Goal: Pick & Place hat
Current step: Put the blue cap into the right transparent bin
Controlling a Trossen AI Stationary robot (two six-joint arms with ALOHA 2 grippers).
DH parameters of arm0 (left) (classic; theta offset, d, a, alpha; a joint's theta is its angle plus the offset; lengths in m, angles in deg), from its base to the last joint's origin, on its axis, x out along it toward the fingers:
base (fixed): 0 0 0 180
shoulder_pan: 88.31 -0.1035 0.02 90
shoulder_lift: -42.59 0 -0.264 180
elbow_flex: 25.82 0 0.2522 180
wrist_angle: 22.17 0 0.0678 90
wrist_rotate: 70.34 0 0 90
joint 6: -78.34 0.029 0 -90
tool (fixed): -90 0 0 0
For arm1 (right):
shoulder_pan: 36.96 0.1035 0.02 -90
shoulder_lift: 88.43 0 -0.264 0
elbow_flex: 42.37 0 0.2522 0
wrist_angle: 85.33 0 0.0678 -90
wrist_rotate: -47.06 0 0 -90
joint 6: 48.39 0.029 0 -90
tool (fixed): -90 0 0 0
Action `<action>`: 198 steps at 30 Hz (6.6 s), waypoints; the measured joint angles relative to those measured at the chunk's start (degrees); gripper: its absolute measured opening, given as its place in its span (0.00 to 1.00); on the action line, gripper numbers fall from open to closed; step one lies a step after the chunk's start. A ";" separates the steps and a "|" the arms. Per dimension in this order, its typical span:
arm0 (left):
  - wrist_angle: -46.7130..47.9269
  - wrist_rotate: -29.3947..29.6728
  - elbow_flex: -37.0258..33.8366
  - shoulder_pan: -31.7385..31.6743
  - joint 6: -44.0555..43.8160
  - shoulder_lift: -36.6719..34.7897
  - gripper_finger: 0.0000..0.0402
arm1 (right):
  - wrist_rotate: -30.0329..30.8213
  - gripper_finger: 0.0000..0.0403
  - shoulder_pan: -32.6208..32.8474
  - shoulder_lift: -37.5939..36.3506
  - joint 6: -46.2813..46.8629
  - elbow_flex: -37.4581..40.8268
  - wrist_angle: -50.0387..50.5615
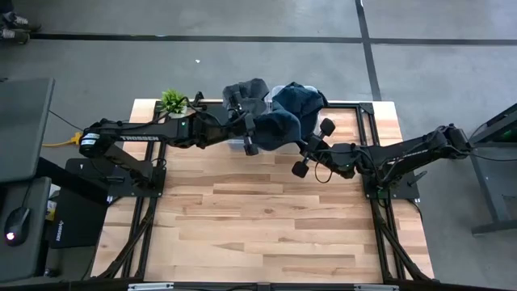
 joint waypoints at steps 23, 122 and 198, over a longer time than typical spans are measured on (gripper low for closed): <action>1.12 4.53 0.00 0.02 -1.03 0.00 0.00 | -1.77 0.43 7.28 -7.10 10.71 -0.04 13.32; 2.88 -9.27 0.00 0.03 0.48 -0.02 0.25 | -6.07 0.00 -4.50 20.96 -3.99 -46.84 53.16; 16.59 -10.23 0.00 2.69 -10.73 -17.40 0.68 | -53.62 0.00 -39.43 17.99 12.14 -46.84 63.71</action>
